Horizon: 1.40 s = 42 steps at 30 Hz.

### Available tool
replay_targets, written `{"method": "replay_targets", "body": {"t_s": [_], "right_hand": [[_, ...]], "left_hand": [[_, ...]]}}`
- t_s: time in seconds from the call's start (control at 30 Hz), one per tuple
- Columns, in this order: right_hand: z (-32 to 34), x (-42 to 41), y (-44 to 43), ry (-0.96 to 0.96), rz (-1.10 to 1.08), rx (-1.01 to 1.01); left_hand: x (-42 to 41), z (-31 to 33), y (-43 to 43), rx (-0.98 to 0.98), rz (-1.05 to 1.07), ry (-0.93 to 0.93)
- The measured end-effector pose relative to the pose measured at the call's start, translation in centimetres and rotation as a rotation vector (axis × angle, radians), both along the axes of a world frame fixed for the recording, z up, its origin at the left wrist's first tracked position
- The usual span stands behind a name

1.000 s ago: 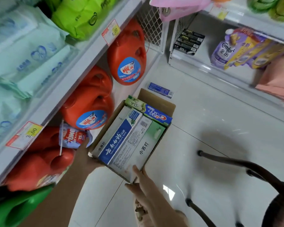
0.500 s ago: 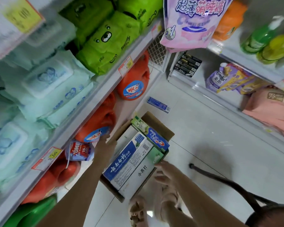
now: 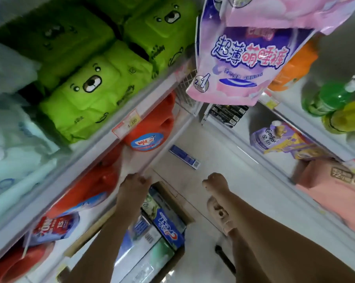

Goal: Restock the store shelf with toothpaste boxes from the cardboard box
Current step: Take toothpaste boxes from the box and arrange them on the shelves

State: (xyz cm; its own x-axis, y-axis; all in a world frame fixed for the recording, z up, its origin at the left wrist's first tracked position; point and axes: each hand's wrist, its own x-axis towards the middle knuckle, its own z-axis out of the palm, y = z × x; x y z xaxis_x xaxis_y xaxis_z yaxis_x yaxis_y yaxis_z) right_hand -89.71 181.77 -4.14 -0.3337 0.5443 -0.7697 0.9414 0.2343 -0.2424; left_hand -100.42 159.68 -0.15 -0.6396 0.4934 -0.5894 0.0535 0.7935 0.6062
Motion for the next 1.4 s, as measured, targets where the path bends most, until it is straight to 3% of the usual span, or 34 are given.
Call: {"method": "replay_targets", "body": {"t_s": [0.03,0.07,0.13,0.23,0.43,0.53,0.6,0.67,0.8,0.93,1.13,1.27,1.4], "right_hand": [[-1.7,-1.0,1.1,0.004,0.055,0.020],[-3.7,-1.7,2.1,0.023,0.108,0.025],[-7.4,-2.8,3.8,0.065,0.150,0.006],[-12.6,-3.3,5.9,0.105,0.281,0.017],[-23.2,-4.2,8.2,0.166,0.562,0.062],[-28.0,-4.4,7.9,0.031,0.893,0.088],[-30.2,-4.0,7.6,-0.043,0.959,0.107],[-31.6,-3.2,7.2,-0.057,0.933,0.131],[-32.6,-1.5,6.0,0.089,0.886,0.203],[-32.1,0.4,5.0,0.109,0.785,0.130],[-29.5,1.7,3.6,0.196,0.644,0.061],[-26.1,2.2,2.5,0.176,0.541,0.000],[-22.5,3.3,2.3,0.199,0.446,-0.079]], "left_hand": [[-0.5,-1.5,0.8,-0.032,0.018,0.119],[-0.9,-2.3,1.9,-0.097,0.012,0.070],[-1.9,-5.2,3.8,-0.199,-0.023,0.190],[-2.4,-10.0,4.6,-0.317,-0.107,0.031],[-2.6,-12.3,5.2,-0.386,-0.156,0.017],[-2.2,-12.2,5.7,-0.374,-0.133,0.049],[-2.2,-12.4,6.3,-0.378,-0.129,0.054],[-2.2,-12.9,6.6,-0.371,-0.143,0.072],[-2.1,-12.8,6.4,-0.337,-0.203,0.060],[-1.8,-12.2,5.4,-0.219,-0.126,0.017],[-0.2,-9.7,3.0,-0.078,-0.219,-0.083],[0.8,-8.9,2.2,-0.067,-0.285,0.104],[0.9,-6.9,1.3,-0.165,-0.327,0.135]]}}
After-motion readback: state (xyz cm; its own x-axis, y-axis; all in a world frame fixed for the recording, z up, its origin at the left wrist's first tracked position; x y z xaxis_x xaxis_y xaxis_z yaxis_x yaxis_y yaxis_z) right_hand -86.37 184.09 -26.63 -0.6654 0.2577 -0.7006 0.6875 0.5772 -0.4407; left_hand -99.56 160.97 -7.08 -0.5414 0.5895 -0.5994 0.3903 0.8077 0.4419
